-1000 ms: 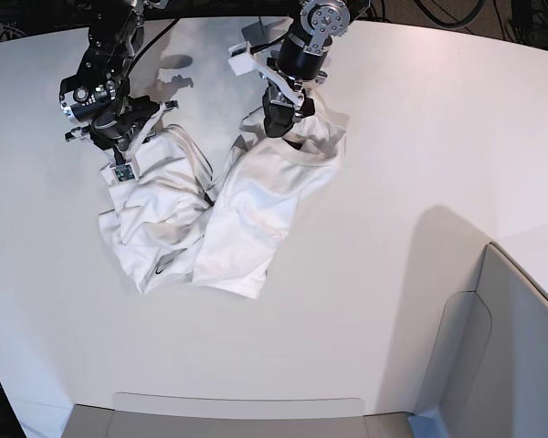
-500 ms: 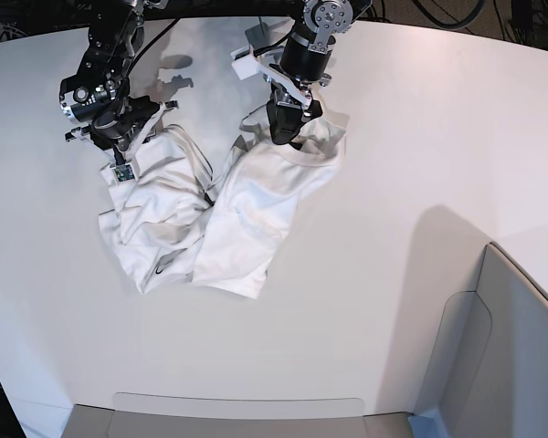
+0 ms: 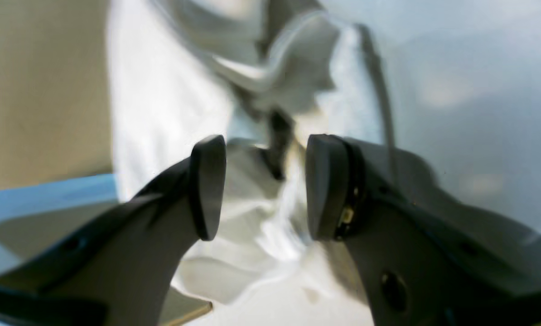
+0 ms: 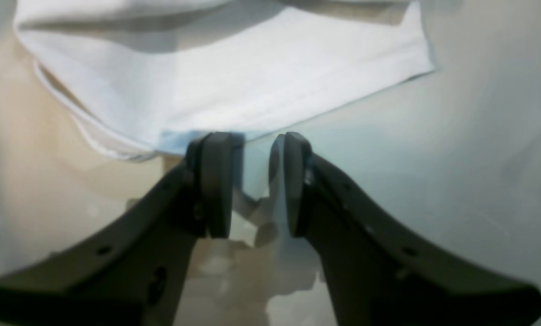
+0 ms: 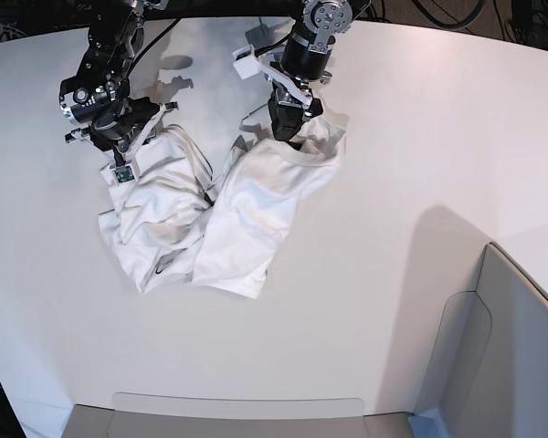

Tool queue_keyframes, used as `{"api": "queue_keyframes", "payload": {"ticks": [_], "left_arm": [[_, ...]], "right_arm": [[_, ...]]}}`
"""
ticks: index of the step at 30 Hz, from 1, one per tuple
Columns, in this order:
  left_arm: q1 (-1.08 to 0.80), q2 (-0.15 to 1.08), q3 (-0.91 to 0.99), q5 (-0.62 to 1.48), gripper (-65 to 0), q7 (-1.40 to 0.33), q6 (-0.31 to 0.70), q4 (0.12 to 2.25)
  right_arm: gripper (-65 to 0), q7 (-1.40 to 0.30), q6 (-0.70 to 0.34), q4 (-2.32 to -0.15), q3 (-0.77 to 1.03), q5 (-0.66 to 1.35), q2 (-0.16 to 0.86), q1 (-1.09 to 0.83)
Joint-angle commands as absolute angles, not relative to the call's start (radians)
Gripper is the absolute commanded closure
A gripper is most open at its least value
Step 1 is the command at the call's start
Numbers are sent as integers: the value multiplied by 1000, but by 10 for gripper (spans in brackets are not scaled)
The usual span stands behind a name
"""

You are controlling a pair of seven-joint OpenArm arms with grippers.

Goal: Layout the t-shirt on the table in an organized manner, then fold the t-shirt properly
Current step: 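Hold the shirt with both grippers, pausing, then pull the held hem outward with the left gripper to spread the shirt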

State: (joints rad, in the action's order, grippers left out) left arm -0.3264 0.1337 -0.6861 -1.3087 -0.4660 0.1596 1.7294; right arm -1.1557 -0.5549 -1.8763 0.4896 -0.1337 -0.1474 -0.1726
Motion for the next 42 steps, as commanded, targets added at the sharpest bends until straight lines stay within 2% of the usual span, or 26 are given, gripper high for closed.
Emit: {"api": "queue_keyframes", "payload": {"ticks": [1, 6, 11, 17, 28, 36, 42], "left_arm": [[-59, -16, -665, -1310, -295, -461, -30, 1750], [-28, -18, -621, -1310, -295, -463, -33, 1751], [-8, -18, -575, -1310, -295, -463, -137, 1755], [-28, -18, -575, -1310, -295, -461, -145, 1770], [-53, -18, -575, -1214, -295, -461, -143, 2018], [-87, -18, -561, -1213, -264, -450, -145, 2022], [-90, -15, -555, -1218, -265, -460, -140, 2022]], "right_arm": [[-197, -1142, -559, -1893, 487, -131, -145, -166], [-197, -1142, -559, -1893, 487, -131, -145, -166], [-197, -1142, -559, -1893, 487, -131, -145, -166], [-197, -1142, -559, -1893, 487, -131, -145, -160], [-197, -1142, -559, -1890, 487, -131, -145, -160], [-197, -1142, -559, -1848, 432, -133, -114, -143], [-197, -1144, -559, -1848, 417, -133, -113, -140]]}}
